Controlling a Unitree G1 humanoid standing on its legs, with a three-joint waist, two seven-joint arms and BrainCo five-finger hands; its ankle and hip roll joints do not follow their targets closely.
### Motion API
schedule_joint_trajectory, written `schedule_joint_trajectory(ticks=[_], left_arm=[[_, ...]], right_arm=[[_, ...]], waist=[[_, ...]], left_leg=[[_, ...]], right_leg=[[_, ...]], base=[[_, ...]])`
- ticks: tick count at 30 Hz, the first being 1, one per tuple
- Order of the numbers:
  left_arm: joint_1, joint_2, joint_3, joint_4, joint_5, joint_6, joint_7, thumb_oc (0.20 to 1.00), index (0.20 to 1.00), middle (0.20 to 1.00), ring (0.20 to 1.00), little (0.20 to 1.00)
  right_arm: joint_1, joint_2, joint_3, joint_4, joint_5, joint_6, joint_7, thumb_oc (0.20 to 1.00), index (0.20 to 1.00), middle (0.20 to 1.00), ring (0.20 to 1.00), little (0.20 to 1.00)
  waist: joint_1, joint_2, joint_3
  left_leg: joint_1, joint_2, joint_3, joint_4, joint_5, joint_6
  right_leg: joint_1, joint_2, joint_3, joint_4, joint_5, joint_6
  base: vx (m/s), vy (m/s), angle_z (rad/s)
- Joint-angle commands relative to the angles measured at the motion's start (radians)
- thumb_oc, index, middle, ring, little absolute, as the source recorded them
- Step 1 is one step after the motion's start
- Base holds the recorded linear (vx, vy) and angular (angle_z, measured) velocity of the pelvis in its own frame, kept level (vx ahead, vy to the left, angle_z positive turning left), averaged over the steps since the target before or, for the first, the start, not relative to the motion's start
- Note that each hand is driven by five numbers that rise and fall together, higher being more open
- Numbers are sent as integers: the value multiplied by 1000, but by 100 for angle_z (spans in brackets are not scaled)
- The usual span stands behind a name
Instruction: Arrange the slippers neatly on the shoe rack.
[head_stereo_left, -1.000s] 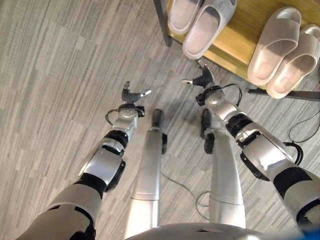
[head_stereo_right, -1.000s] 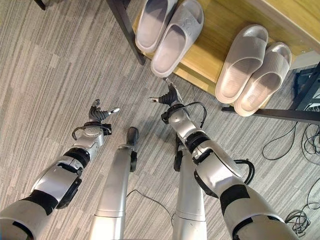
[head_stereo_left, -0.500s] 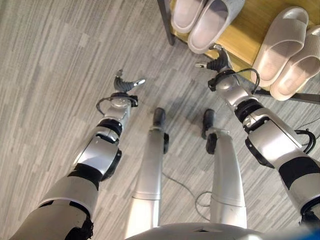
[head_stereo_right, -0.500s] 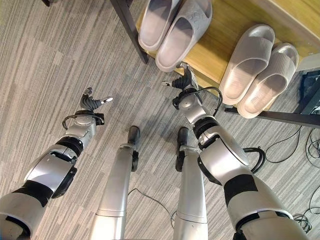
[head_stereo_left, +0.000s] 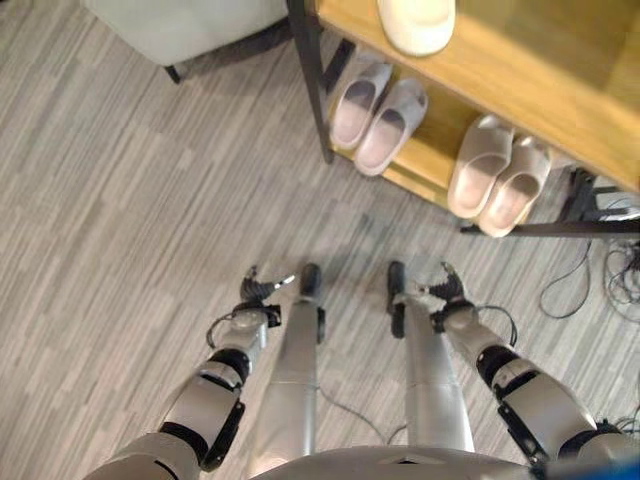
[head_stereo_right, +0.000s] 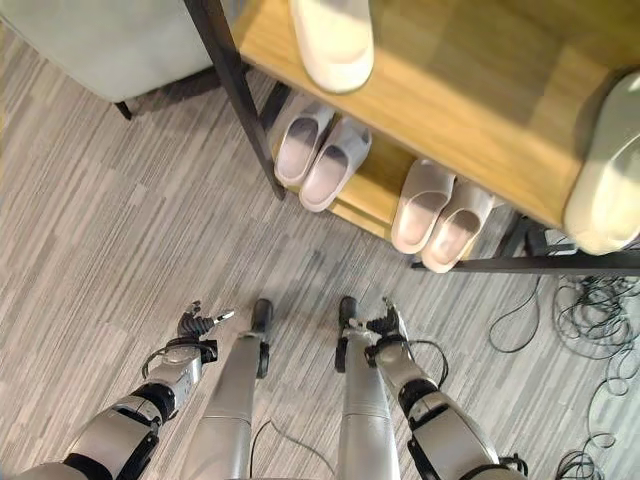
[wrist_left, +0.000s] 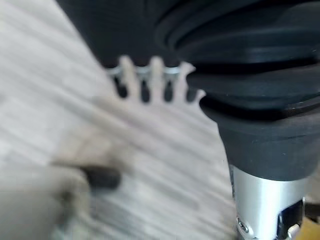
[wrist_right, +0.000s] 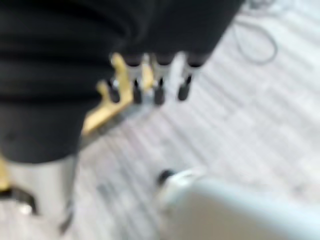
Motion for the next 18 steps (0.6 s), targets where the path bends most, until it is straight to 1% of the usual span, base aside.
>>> schedule_joint_trajectory(ticks=[1,2,3,4,5,6,7,8,11,13,14,15,16,17,18], left_arm=[[-65,14,19,2,69,-40,-34,1000,1000,1000,1000,1000],[-20,-3,-4,-13,97,-37,-72,1000,1000,1000,1000,1000],[-7,-4,-11,-18,103,-35,-90,1000,1000,1000,1000,1000],[11,-5,-24,-34,114,-37,-103,1000,1000,1000,1000,1000],[11,-5,-24,-34,114,-37,-103,1000,1000,1000,1000,1000],[42,-13,-55,-71,153,-34,-138,1000,1000,1000,1000,1000],[64,-15,-78,-103,170,-33,-166,1000,1000,1000,1000,1000],[64,-11,-87,-120,176,-32,-182,1000,1000,1000,1000,1000],[89,3,-115,-185,207,-31,-220,1000,1000,1000,1000,1000],[120,4,-133,-210,237,-17,-265,1000,1000,1000,1000,1000],[294,138,-216,-629,307,-47,-356,1000,1000,1000,1000,1000],[353,203,-222,-725,224,-53,-418,1000,1000,1000,1000,1000],[365,226,-232,-773,205,-41,-445,1000,1000,1000,1000,1000],[379,264,-247,-866,184,-27,-491,1000,1000,1000,1000,1000],[383,277,-256,-901,171,-19,-513,1000,1000,1000,1000,1000]], right_arm=[[-69,-9,7,10,-54,-11,25,1000,1000,1000,1000,1000],[4,-9,-6,51,-67,1,48,1000,1000,1000,1000,1000],[26,-14,-8,68,-80,9,58,1000,1000,1000,1000,1000],[55,-23,-10,84,-98,14,64,1000,1000,1000,1000,1000],[55,-23,-10,84,-98,14,64,1000,1000,1000,1000,1000],[110,-37,-27,109,-130,29,85,1000,1000,1000,1000,1000],[144,-43,-42,129,-153,42,99,1000,1000,1000,1000,1000],[163,-46,-42,137,-172,52,113,1000,1000,1000,1000,1000],[214,-60,-40,147,-243,63,138,1000,1000,1000,1000,1000],[258,-61,-56,146,-275,76,174,1000,1000,1000,1000,1000],[271,-64,-108,158,-256,94,186,1000,1000,1000,1000,1000],[281,-68,-132,149,-251,84,193,1000,1000,1000,1000,1000],[289,-69,-143,147,-256,83,192,1000,1000,1000,1000,1000],[296,-70,-156,147,-259,88,195,1000,1000,1000,1000,1000],[295,-70,-157,147,-262,91,200,1000,1000,1000,1000,1000]], waist=[[1,23,47],[-5,18,39],[-7,20,38],[-8,21,38],[-8,21,40],[-10,23,30],[-13,29,19],[-15,31,10],[-20,37,-26],[-27,52,-74],[-1,74,-84],[-1,84,-91],[-3,88,-100],[-9,99,-113],[-12,104,-116]], left_leg=[[89,40,-3,-80,-38,-17],[219,37,3,-190,11,-22],[270,34,8,-216,15,-19],[333,38,11,-254,21,-20],[336,38,11,-255,22,-20],[456,42,16,-330,39,-24],[550,46,18,-382,46,-21],[598,53,18,-412,50,-21],[715,66,32,-477,59,-18],[850,80,48,-562,68,-19],[894,79,45,-596,86,-19],[927,82,56,-617,86,-24],[938,82,63,-620,82,-25],[949,81,70,-620,80,-28],[952,81,74,-620,78,-27]], right_leg=[[137,-29,18,-65,8,39],[261,-41,-2,-173,62,51],[310,-46,-11,-208,78,53],[365,-43,-16,-238,80,55],[367,-43,-16,-239,80,55],[485,-44,-37,-313,95,64],[574,-41,-46,-368,103,68],[619,-38,-49,-394,105,71],[724,-33,-57,-454,110,75],[831,-23,-55,-501,101,78],[878,-23,-67,-520,96,80],[908,-19,-65,-536,88,85],[921,-20,-63,-543,89,87],[937,-20,-63,-557,88,89],[941,-20,-59,-558,89,90]], base=[[3,27,-7],[46,53,-12],[57,48,-7],[69,24,-5],[136,-17,-8],[219,-32,-8],[272,-48,-6],[210,-32,-1],[163,-62,-6],[221,-139,-22],[115,-142,-39],[44,-113,-30],[54,-82,-3],[30,-62,27],[12,-40,27]])
